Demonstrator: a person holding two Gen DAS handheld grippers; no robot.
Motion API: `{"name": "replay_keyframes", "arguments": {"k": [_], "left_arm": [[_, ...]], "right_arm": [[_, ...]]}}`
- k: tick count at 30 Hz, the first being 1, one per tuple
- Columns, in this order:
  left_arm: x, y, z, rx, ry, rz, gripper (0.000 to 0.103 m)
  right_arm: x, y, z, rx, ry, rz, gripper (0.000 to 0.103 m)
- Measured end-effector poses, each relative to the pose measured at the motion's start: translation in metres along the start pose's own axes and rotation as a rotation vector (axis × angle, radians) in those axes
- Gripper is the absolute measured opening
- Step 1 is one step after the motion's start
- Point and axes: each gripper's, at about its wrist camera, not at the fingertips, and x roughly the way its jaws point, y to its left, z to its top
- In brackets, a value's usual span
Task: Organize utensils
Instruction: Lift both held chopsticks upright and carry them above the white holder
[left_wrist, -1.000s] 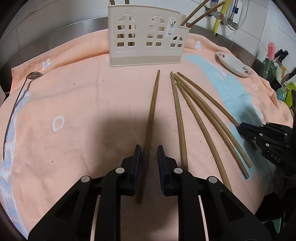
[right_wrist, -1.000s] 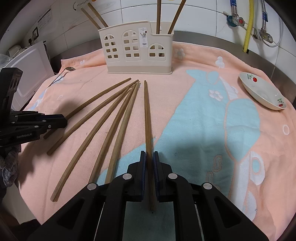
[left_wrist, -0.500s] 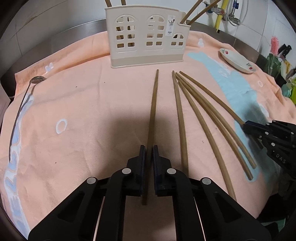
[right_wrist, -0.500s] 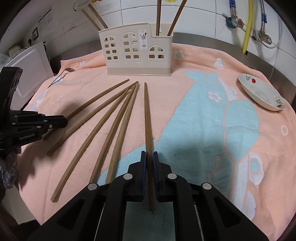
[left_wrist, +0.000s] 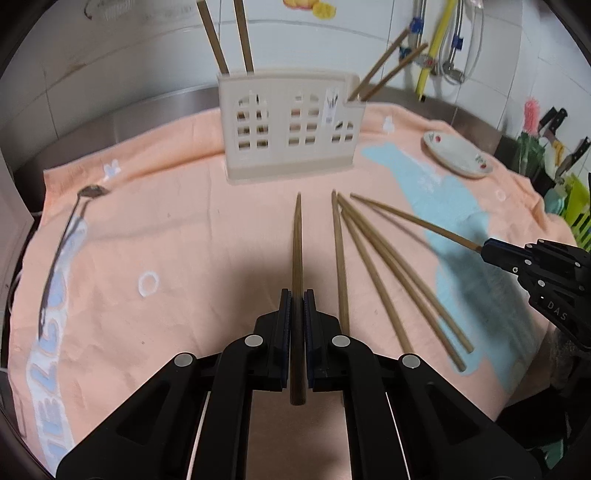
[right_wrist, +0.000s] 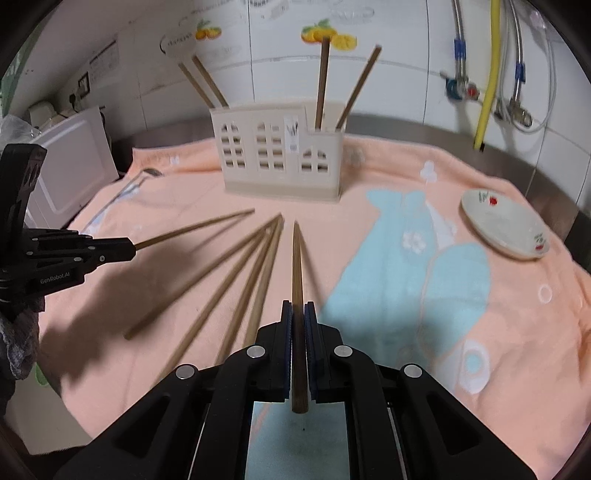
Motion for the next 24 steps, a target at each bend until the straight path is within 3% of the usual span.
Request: {"name": "replay_keyframes", "arguments": {"k": [12,24], "left_arm": [[-0.032,-0.005,0.035,0.010,-0.106,-0.028,0.005],[-0.036,0.000,0.079,0.015,-0.132,-0.050,0.005]], "right_arm": [[-0.023,0.008,0.056,-0.044,-0.091,0.001,0.007],[-0.034,0.008,0.120,-0.090,-0.115,0.006,0.006]]}}
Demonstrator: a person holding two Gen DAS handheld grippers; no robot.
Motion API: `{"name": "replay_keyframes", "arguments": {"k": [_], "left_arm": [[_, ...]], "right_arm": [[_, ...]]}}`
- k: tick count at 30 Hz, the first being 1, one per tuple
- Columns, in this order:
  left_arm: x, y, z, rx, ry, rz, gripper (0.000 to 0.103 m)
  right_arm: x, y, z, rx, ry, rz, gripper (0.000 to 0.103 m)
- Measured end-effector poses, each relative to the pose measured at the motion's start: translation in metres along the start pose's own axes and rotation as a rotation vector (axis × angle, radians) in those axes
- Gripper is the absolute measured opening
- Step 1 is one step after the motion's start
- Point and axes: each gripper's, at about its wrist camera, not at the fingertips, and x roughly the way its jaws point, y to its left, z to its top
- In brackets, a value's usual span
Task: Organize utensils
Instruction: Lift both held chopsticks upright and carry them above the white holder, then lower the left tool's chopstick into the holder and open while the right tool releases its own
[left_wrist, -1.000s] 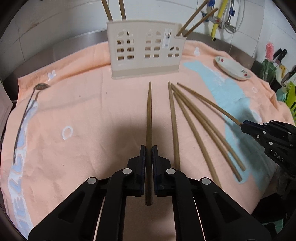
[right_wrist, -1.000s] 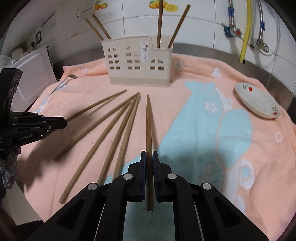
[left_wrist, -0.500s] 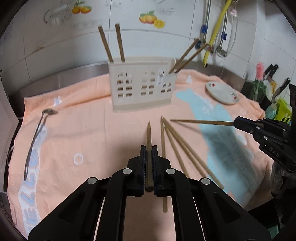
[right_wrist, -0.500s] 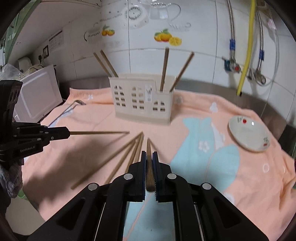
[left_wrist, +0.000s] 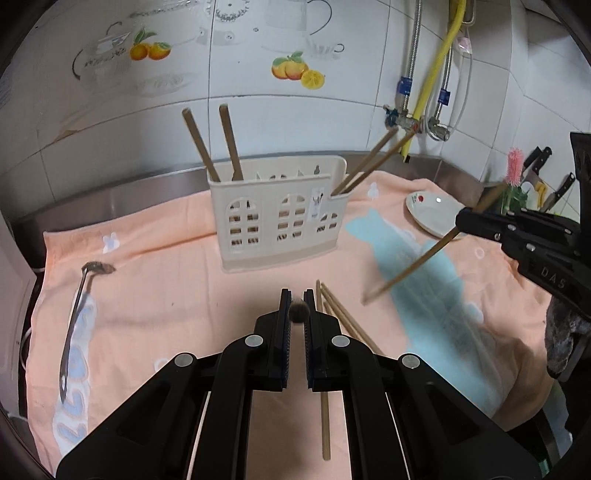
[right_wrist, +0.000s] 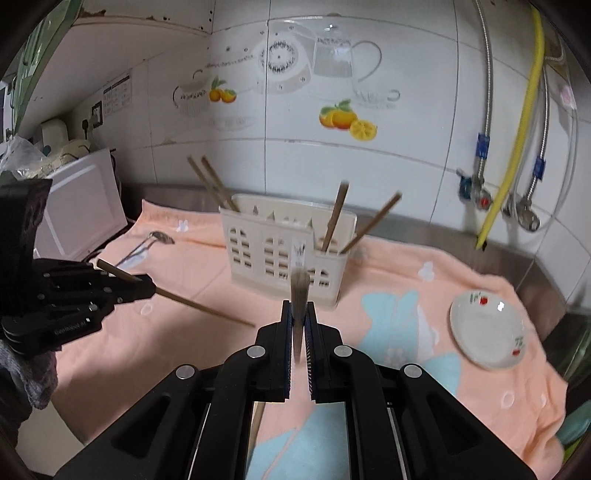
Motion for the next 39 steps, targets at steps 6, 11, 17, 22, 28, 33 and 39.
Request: {"name": "replay_keyframes", "arguments": {"k": [6,11,17,22,28,33,39], "left_arm": [[-0.006,-0.005,0.031,0.038,-0.036,0.006,0.005],[-0.018,-0.010,0.060,0.063,-0.082,0.007,0.005],[-0.036,-0.015,0.102,0.088,-0.151,0.014,0.005],[-0.049,-0.014,0.137,0.088,-0.214,0.020,0.005],[-0.049,-0.007,0.169,0.080,-0.256,0.041,0.005],[-0.036,0.003,0.182,0.054,-0.267,0.060,0.005],[-0.010,0.018,0.175,0.018,-0.233,0.083,0.005]], "right_arm": [[-0.007,-0.011,0.040,-0.008,-0.039,-0.018,0.006],[-0.012,-0.026,0.077,0.016,-0.090,-0.037,0.006],[-0.012,-0.038,0.112,0.040,-0.141,-0.053,0.006],[-0.006,-0.044,0.133,0.049,-0.170,-0.062,0.006],[0.009,-0.052,0.146,0.073,-0.175,-0.059,0.006],[0.020,-0.059,0.148,0.097,-0.179,-0.057,0.006],[0.039,-0.063,0.141,0.112,-0.158,-0.049,0.006]]}}
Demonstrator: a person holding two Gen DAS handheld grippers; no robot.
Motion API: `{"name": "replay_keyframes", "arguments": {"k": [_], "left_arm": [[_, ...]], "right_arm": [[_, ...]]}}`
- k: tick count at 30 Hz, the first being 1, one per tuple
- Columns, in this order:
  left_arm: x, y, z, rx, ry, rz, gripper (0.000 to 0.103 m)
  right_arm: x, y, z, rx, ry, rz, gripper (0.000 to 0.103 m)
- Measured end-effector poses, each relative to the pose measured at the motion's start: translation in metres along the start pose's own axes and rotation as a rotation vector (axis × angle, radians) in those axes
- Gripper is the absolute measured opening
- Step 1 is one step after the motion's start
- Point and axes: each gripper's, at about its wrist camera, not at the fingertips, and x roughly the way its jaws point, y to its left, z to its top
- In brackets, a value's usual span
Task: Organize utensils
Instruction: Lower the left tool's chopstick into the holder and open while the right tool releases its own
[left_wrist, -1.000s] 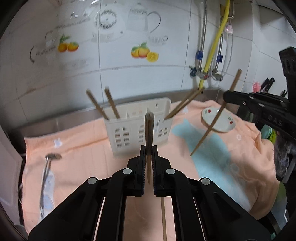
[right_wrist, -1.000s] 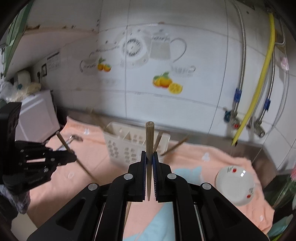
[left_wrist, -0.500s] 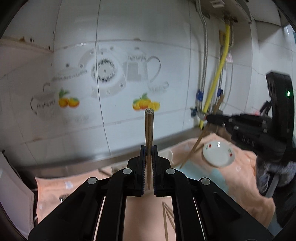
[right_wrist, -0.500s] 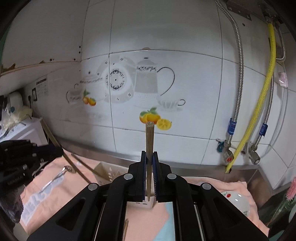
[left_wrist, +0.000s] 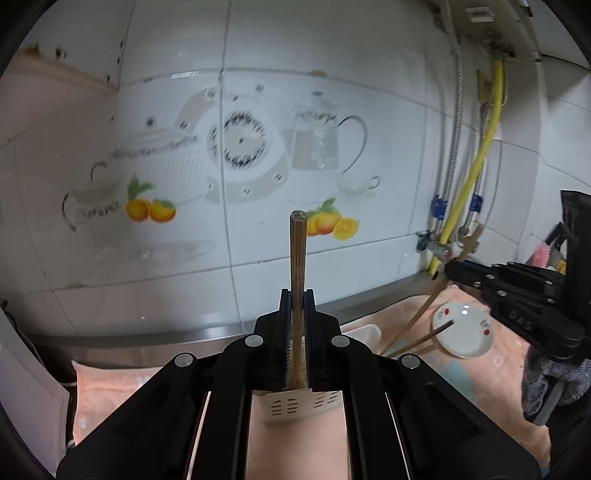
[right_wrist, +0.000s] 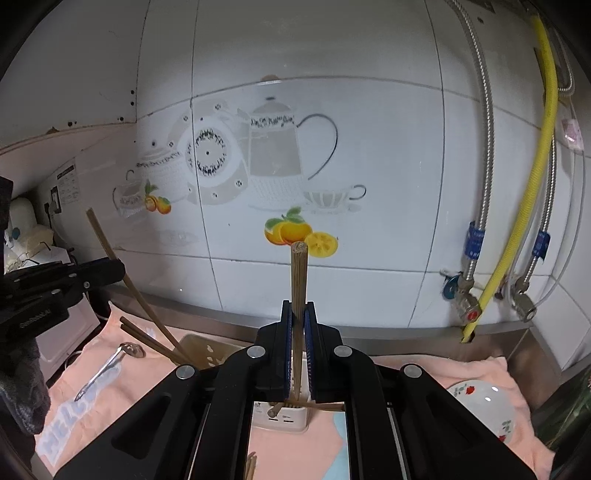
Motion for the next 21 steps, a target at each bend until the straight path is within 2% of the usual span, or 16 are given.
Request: {"name": "replay_keyframes", "arguments": {"k": [6,21], "left_arm": [[0.018,0.012,-0.012,-0.032,0.036,0.003,0.005],[0.048,0.016,-0.045,-0.026,0.142,0.012,0.006]], "right_arm": [[0.014,0.001,-0.010,0.005,0.027,0.013,0.006],[0.033,0.000,-0.034,0.022,0.100,0.021,0.007]]}}
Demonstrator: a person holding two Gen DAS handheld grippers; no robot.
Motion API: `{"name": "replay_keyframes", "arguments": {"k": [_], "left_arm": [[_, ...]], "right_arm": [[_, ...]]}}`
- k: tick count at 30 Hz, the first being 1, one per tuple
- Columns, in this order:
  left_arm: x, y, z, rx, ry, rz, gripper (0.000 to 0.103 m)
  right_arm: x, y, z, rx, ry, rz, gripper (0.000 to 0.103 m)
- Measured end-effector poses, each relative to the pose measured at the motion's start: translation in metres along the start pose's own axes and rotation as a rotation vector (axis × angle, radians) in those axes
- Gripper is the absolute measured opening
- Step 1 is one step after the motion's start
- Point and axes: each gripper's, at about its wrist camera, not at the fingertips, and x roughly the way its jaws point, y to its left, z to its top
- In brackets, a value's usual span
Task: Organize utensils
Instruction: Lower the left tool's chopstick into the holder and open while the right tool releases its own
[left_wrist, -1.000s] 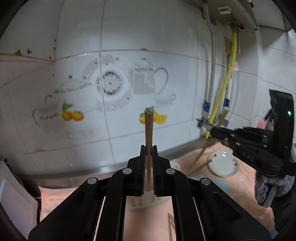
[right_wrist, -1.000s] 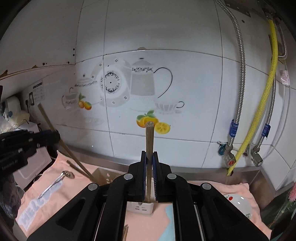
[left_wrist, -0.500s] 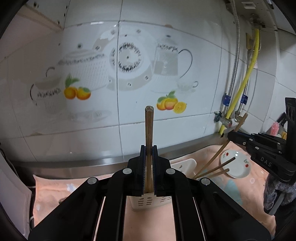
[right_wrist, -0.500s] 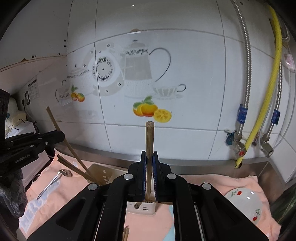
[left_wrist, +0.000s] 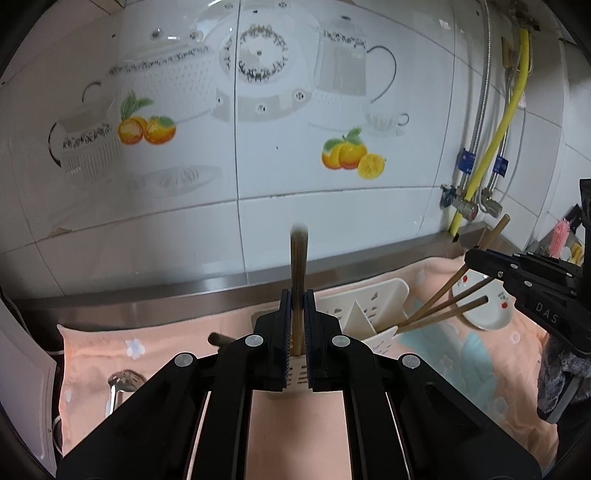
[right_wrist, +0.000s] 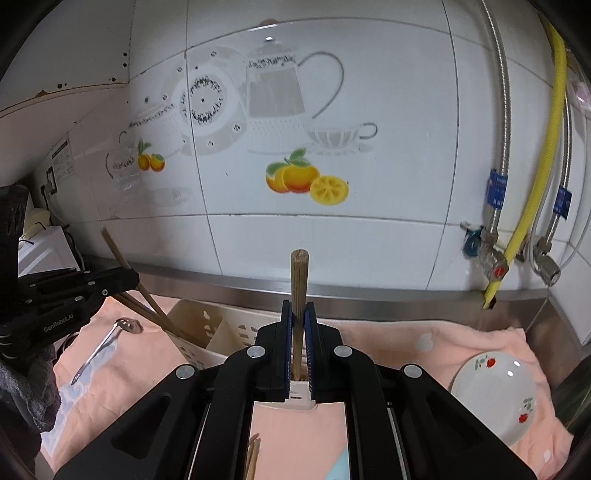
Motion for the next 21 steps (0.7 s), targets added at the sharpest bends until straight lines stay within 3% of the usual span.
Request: {"name": "replay_keyframes", "arguments": {"k": [10,12,21], "left_arm": [[-0.001,0.002,-0.004,-0.003,0.008,0.010,0.007],[-0.003,0.002,-0.004,-0.001,0.006,0.011,0.007],[-0.025,-0.007,-0.004,0.014,-0.025,0.009,0.020]], "right_arm": [[-0.002,-0.001,-0.002,0.003,0.000,0.001,0.008],[-0.005,-0.002,-0.002,0.003,-0.007,-0.002,0.014],[-0.031,-0.001,0.000,-0.001,-0.043,-0.013,0.026]]}}
